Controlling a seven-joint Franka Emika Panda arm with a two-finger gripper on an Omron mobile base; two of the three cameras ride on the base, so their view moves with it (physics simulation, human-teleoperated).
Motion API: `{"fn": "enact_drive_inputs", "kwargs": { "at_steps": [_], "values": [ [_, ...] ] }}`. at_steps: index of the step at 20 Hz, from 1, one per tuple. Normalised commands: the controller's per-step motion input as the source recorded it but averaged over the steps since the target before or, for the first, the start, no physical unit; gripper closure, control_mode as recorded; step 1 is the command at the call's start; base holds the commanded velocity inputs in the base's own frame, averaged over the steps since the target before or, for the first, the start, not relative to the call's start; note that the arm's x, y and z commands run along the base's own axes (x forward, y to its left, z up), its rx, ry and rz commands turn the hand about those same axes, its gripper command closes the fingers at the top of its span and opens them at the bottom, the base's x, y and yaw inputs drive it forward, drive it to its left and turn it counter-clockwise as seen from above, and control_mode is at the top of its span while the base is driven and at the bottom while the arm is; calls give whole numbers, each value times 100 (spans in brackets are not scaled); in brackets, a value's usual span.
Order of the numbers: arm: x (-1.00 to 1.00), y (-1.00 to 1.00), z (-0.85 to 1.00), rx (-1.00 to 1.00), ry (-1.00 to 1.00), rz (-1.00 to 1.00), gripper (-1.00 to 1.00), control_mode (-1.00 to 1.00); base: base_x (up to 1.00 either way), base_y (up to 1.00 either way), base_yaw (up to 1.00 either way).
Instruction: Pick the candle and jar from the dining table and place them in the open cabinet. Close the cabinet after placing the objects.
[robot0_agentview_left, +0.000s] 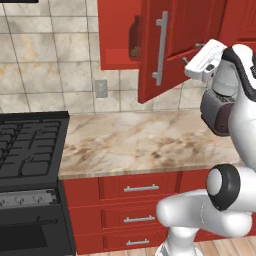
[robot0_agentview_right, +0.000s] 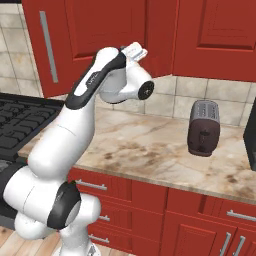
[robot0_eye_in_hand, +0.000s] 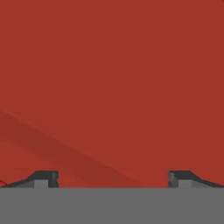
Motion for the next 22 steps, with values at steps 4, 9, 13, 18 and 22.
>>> {"fn": "enact_drive_inputs", "kwargs": {
  "at_steps": [4, 9, 13, 18, 22],
  "values": [
    [41, 2, 45, 0, 25, -29, -100, -100, 0, 0, 0],
    [52, 3, 37, 0, 28, -25, -100, -100, 0, 0, 0],
    [58, 7, 27, 0, 27, -25, -100, -100, 0, 0, 0],
    [60, 10, 21, 0, 26, -23, -100, -100, 0, 0, 0],
    [53, 7, 18, 0, 24, -22, -100, -100, 0, 0, 0]
  ]
}}
